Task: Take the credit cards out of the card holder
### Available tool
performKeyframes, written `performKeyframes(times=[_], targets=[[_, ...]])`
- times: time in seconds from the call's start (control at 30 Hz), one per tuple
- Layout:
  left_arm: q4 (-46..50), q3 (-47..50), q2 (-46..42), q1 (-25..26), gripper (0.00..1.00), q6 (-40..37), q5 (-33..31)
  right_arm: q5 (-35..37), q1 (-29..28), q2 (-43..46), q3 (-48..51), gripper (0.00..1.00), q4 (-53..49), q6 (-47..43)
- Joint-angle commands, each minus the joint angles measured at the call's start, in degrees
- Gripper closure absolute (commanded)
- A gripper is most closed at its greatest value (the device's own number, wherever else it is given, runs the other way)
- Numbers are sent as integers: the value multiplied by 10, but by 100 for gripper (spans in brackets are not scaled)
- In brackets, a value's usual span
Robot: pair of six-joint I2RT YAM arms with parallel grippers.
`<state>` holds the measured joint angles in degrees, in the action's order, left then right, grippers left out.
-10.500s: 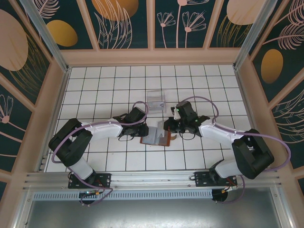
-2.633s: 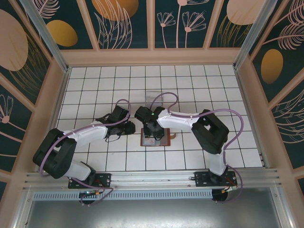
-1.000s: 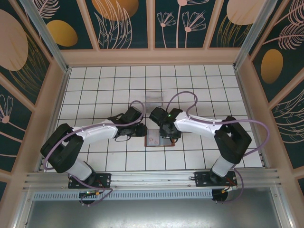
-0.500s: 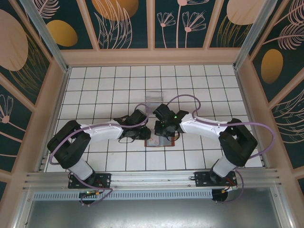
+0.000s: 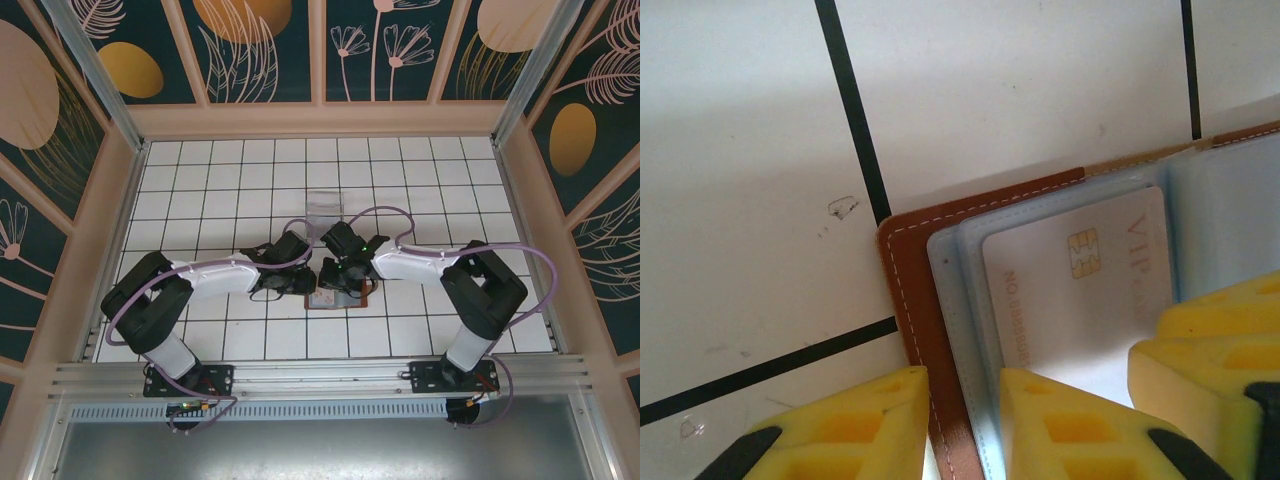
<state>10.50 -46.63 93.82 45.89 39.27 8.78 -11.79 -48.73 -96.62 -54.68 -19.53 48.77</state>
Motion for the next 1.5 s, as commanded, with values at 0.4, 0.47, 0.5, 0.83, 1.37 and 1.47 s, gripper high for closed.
performKeyframes(times=[0.4, 0.47, 0.5, 0.83, 1.37, 1.47], targets=[[14, 9, 15, 3, 73, 6, -8, 33, 0, -13, -4, 70, -31, -11], [14, 9, 14, 3, 73, 6, -8, 39, 0, -16, -5, 70, -36, -12], [15, 9, 14, 3, 73, 6, -8, 42, -2, -18, -5, 70, -40, -13], [20, 5, 4, 3, 71, 6, -13, 69, -10, -31, -17, 70, -68, -19], [30, -10, -8, 3, 71, 5, -11, 79, -15, 3, -46, 70, -92, -17], [30, -17, -9, 3, 71, 5, -5, 77, -15, 7, -43, 70, -88, -16]])
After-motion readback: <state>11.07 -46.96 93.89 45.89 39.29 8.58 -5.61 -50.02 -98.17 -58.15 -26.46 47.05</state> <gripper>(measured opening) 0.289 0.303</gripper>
